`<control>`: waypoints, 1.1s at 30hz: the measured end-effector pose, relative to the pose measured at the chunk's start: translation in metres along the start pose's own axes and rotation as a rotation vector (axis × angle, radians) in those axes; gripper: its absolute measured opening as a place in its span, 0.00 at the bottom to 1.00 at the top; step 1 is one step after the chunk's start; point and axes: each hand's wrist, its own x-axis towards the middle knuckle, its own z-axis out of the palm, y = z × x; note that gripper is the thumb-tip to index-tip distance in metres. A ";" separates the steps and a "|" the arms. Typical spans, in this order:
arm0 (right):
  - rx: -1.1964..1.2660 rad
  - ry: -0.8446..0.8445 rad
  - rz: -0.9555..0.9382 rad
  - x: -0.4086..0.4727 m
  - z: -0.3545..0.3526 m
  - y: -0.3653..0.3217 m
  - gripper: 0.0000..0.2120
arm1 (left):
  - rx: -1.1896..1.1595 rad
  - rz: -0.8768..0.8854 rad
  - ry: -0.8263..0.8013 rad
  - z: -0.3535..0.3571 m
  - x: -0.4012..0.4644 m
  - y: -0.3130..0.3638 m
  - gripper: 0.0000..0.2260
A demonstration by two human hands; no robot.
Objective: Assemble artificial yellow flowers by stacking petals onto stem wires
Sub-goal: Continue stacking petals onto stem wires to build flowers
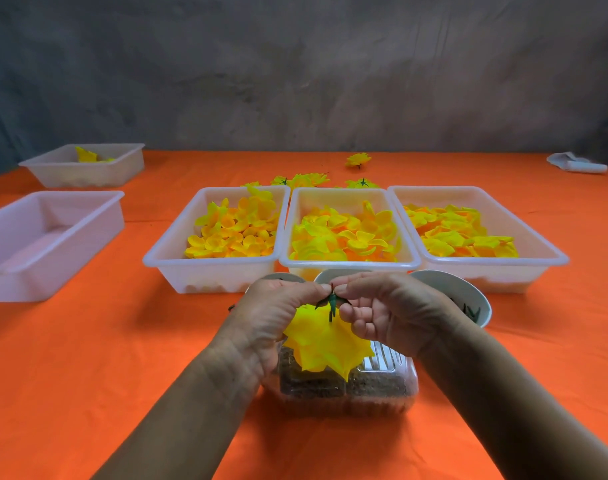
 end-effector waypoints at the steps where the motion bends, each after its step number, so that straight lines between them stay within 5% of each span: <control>1: -0.002 0.003 0.001 0.000 0.000 0.000 0.05 | 0.001 -0.003 0.002 0.000 0.001 0.000 0.11; 17: -0.374 0.109 -0.151 -0.005 -0.002 0.006 0.05 | 0.071 0.053 0.018 0.000 0.002 -0.011 0.15; 22: -0.491 0.128 -0.220 -0.007 0.000 0.009 0.07 | 0.114 0.081 0.039 -0.001 0.000 -0.015 0.08; 33: -0.697 0.135 -0.307 -0.012 0.000 0.009 0.07 | 0.139 0.175 0.045 -0.006 -0.004 -0.018 0.07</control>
